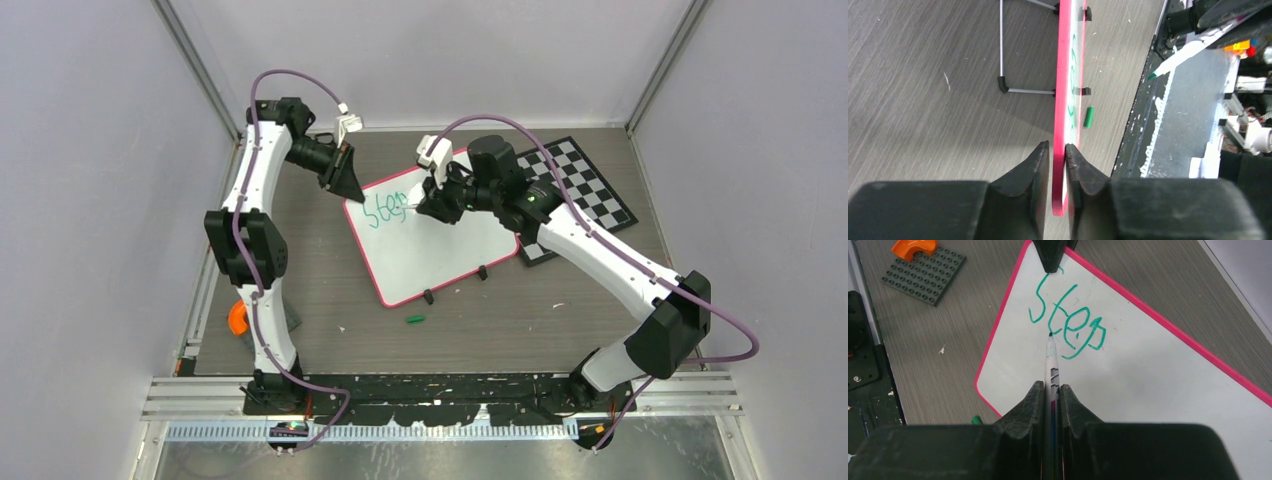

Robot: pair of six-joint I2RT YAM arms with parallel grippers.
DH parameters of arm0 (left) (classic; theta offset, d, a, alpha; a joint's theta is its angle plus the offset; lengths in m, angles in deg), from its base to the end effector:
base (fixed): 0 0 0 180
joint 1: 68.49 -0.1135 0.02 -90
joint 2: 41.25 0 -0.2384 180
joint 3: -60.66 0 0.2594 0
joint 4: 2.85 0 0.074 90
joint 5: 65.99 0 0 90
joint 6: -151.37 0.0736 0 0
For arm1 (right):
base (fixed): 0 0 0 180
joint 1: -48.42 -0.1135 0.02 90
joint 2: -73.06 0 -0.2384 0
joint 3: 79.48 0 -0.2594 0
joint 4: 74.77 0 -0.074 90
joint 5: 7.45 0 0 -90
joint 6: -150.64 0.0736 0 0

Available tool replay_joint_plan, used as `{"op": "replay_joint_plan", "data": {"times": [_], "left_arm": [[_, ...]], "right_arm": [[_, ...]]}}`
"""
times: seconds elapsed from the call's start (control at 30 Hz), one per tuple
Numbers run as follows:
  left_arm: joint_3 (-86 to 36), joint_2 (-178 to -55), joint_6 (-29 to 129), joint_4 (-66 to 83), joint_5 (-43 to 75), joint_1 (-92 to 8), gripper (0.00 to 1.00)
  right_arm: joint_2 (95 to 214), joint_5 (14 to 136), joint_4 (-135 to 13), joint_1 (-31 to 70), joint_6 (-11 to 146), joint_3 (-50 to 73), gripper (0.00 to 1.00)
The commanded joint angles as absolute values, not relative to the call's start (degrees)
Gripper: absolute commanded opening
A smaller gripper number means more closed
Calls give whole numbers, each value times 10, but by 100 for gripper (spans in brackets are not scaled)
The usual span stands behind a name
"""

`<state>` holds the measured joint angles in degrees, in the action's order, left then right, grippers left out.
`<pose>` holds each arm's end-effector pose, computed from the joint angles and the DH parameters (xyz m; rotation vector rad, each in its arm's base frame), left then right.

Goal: Write a sentence on the whiteboard

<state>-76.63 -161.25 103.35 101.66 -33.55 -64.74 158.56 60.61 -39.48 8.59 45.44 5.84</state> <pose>0.3875 -0.0876 0.2837 0.9937 2.2715 -1.2670 0.2781 0.2678 0.3299 -1.1604 1.6942 0.6572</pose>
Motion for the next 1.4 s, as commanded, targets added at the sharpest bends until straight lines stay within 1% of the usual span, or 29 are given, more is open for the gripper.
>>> {"op": "replay_joint_plan", "data": {"times": [0.0, 0.07, 0.17, 0.33, 0.47, 0.6, 0.8, 1.03, 1.23, 1.37], "left_arm": [[-789, -1604, 1039, 1041, -320, -645, 26], [-778, -1592, 1029, 1038, -325, -645, 32], [-734, -1560, 991, 993, -334, -645, 38], [-686, -1535, 949, 930, -349, -645, 39], [-685, -1540, 944, 930, -352, -645, 36], [-679, -1542, 944, 927, -352, -645, 34], [-678, -1544, 945, 925, -349, -645, 22], [-672, -1545, 945, 922, -349, -645, 13], [-672, -1545, 949, 922, -348, -644, 7], [-670, -1543, 949, 921, -349, -644, 5]], "right_arm": [[1558, 619, -417, 102, 477, 57, 0], [1558, 623, -413, 113, 480, 58, 0], [1554, 630, -405, 125, 472, 66, 0], [1561, 657, -395, 126, 449, 77, 0], [1575, 686, -395, 125, 433, 75, 0], [1572, 682, -397, 125, 431, 75, 0], [1569, 685, -393, 126, 422, 84, 0], [1590, 704, -394, 126, 418, 72, 0], [1600, 694, -396, 126, 417, 62, 0], [1608, 696, -401, 125, 415, 57, 0]]}}
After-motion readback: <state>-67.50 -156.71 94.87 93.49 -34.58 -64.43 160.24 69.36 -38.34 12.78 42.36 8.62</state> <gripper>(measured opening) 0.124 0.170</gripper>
